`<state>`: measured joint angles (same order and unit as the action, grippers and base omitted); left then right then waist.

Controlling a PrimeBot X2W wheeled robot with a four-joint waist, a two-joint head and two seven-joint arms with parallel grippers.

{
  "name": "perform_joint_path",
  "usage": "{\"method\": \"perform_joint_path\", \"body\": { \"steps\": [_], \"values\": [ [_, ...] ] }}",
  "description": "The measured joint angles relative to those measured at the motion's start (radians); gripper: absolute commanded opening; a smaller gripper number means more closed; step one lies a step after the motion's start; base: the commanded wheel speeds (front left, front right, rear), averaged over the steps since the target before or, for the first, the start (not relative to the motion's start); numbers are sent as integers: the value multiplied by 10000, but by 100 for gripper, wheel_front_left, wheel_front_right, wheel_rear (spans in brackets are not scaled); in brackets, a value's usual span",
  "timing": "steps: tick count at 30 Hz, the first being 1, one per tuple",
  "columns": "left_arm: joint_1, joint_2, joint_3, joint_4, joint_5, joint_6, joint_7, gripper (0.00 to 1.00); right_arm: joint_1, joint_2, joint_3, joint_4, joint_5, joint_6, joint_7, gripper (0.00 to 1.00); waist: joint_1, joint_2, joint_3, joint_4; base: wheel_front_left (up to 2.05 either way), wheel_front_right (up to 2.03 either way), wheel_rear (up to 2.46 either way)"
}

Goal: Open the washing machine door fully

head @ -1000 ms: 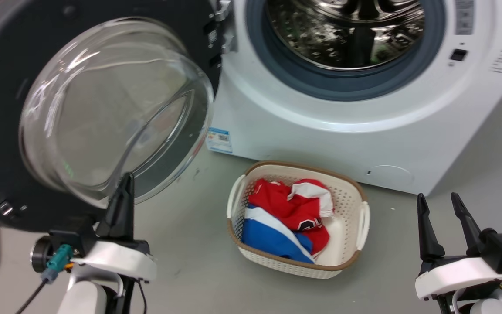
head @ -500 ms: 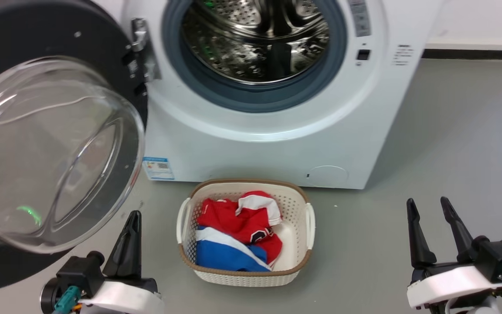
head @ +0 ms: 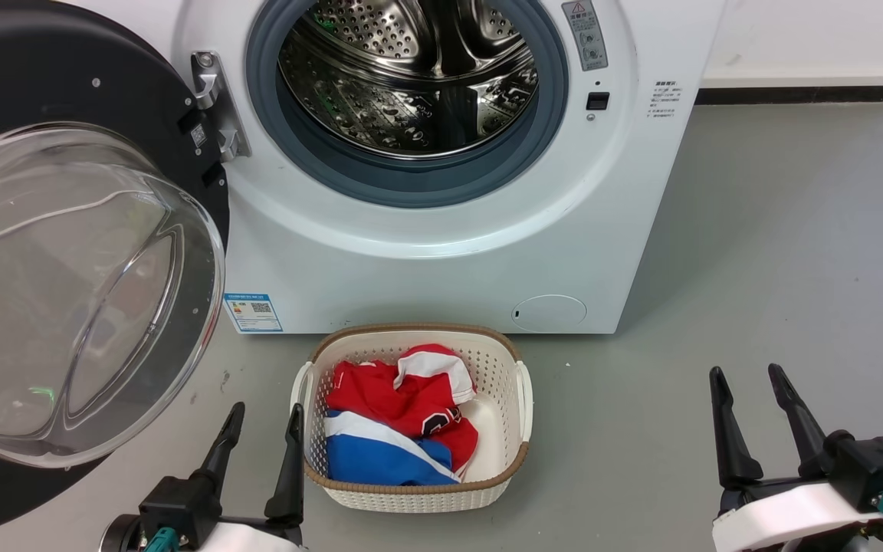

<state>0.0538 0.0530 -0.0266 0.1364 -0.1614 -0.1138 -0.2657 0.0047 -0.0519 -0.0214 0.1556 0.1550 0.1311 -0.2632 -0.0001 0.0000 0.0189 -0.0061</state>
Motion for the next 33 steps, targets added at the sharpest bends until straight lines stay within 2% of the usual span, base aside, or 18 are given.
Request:
{"method": "perform_joint_path", "body": {
  "steps": [33],
  "values": [
    [-21, -19, -176, -40, 84, -151, 0, 100, -25, 0, -48, 6, 29, 0, 0, 100, 0, 0, 162, 208, 0, 0, 0]
  ]
}}
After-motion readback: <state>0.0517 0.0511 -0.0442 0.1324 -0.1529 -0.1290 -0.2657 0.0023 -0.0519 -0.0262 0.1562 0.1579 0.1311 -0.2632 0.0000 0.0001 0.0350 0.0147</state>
